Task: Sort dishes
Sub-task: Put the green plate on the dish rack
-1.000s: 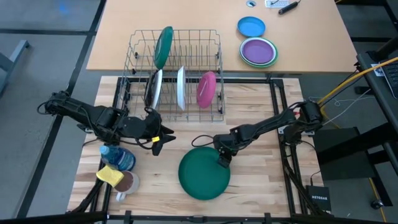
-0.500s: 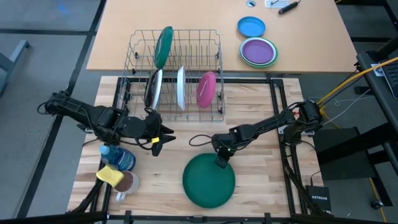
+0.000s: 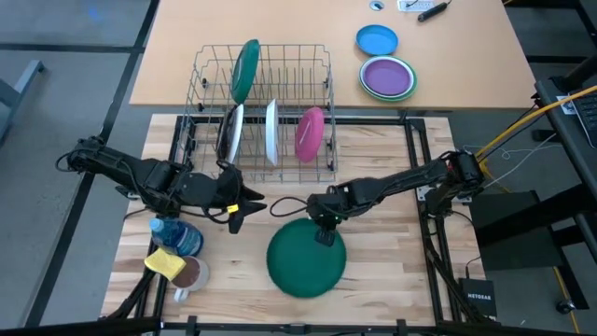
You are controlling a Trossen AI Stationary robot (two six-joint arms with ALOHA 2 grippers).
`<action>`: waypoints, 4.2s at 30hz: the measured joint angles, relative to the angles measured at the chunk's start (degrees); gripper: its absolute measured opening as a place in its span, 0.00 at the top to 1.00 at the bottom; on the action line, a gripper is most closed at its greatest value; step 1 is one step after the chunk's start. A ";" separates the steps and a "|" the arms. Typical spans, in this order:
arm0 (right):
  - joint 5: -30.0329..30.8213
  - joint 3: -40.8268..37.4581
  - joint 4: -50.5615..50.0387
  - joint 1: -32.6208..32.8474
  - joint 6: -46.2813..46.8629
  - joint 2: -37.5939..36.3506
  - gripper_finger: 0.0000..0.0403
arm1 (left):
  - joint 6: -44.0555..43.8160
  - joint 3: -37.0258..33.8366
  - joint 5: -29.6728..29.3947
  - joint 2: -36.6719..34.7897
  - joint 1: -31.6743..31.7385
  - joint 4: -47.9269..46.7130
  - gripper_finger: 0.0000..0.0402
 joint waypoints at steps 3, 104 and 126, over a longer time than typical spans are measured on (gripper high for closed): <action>4.76 7.33 -7.71 0.00 -6.03 0.00 0.98 | 0.75 0.02 0.00 -0.04 0.00 3.70 0.65; 50.63 61.25 22.96 -0.07 -117.11 1.99 0.95 | -18.55 0.30 -17.11 2.64 13.31 77.52 0.93; 52.30 61.02 21.78 0.04 -111.41 2.36 0.63 | -14.35 0.06 -16.41 2.99 13.32 78.63 0.97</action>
